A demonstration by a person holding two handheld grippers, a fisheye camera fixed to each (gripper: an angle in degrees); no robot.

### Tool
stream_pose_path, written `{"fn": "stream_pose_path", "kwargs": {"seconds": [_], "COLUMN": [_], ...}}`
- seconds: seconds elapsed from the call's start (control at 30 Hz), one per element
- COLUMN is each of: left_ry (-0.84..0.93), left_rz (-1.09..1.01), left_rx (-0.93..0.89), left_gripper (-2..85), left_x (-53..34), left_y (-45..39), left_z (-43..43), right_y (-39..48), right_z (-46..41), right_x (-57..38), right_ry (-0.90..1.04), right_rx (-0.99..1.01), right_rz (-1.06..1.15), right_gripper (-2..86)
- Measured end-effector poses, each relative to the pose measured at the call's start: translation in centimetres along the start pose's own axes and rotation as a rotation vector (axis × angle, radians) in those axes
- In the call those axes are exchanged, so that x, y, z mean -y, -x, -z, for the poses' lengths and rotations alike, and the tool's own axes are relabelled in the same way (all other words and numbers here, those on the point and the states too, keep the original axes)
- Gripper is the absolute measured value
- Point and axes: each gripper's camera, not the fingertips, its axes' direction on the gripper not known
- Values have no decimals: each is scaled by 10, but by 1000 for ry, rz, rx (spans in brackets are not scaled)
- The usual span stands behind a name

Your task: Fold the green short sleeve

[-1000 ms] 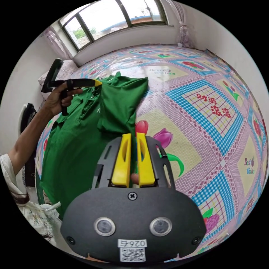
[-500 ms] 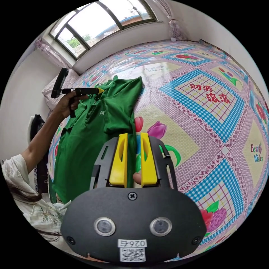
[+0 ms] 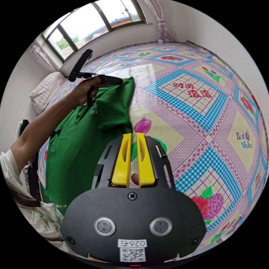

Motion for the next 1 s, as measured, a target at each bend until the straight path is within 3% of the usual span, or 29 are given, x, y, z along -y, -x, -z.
{"fn": "stream_pose_path", "kwargs": {"seconds": [0.2, 0.37, 0.57, 0.73, 0.83, 1.0], "left_ry": [-27, -113, -68, 80, 76, -35], "left_rz": [55, 53, 115, 117, 184, 84], "left_rx": [-180, -181, 71, 191, 278, 431], "left_gripper": [-10, -10, -10, -10, -10, -10], "left_x": [-16, -35, -72, -84, -91, -93], "left_y": [23, 34, 52, 55, 55, 11], "left_z": [16, 58, 94, 60, 58, 69], "right_y": [37, 53, 62, 84, 102, 124], "right_z": [-9, -36, -8, -11, -28, -22], "right_x": [19, 31, 26, 41, 45, 66], "right_ry": [-46, 30, -24, -31, 30, -38], "right_rx": [18, -63, -8, 44, 64, -12], "right_rz": [87, 152, 138, 174, 215, 248], "right_gripper": [-10, -10, -9, -9, -9, -9]}}
